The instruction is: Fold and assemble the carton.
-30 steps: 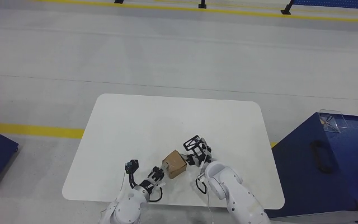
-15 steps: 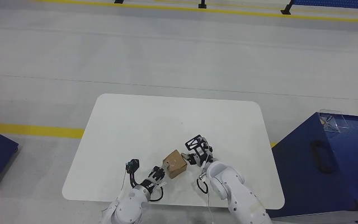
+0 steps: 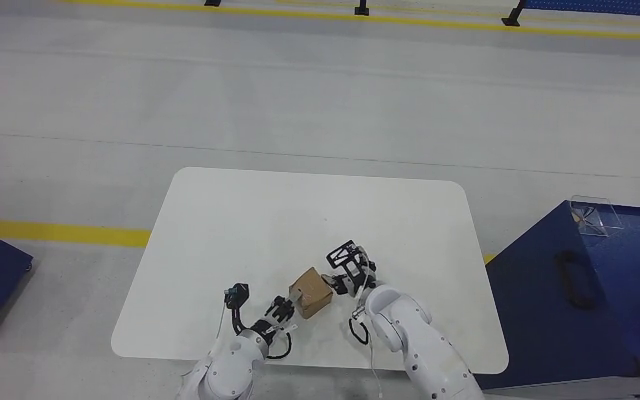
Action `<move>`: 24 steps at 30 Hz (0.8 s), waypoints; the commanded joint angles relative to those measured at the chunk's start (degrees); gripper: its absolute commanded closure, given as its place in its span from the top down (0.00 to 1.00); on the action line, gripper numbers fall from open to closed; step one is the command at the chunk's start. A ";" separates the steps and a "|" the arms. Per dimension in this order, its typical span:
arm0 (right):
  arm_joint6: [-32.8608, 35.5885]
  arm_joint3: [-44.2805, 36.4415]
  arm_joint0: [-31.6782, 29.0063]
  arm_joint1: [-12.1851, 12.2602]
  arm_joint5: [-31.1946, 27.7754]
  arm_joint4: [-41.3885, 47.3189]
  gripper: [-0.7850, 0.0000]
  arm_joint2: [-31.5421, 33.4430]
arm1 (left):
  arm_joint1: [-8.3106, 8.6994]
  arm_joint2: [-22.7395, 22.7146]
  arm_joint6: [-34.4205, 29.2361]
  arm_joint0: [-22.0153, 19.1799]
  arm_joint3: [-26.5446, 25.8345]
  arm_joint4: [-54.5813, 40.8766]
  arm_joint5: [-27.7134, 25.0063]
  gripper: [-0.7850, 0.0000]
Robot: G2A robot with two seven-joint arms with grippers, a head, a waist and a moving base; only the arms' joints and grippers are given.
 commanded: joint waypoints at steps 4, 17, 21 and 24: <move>0.24 0.14 0.26 -0.03 0.16 0.05 1.00 0.27 | 0.06 0.47 0.08 -0.35 0.28 0.36 0.82 0.42; -0.19 -2.06 -1.63 0.28 -1.75 -1.13 1.00 0.60 | 0.57 -1.04 5.56 2.12 -3.32 0.78 -4.65 1.00; 0.20 0.09 -0.11 -0.14 -0.49 -0.02 1.00 0.01 | 0.99 -1.56 11.88 4.64 -6.43 5.97 -11.60 1.00; -1.62 -0.71 -0.45 -0.09 -0.38 0.47 1.00 0.63 | 1.18 -1.77 17.22 5.81 -7.92 10.71 -15.43 1.00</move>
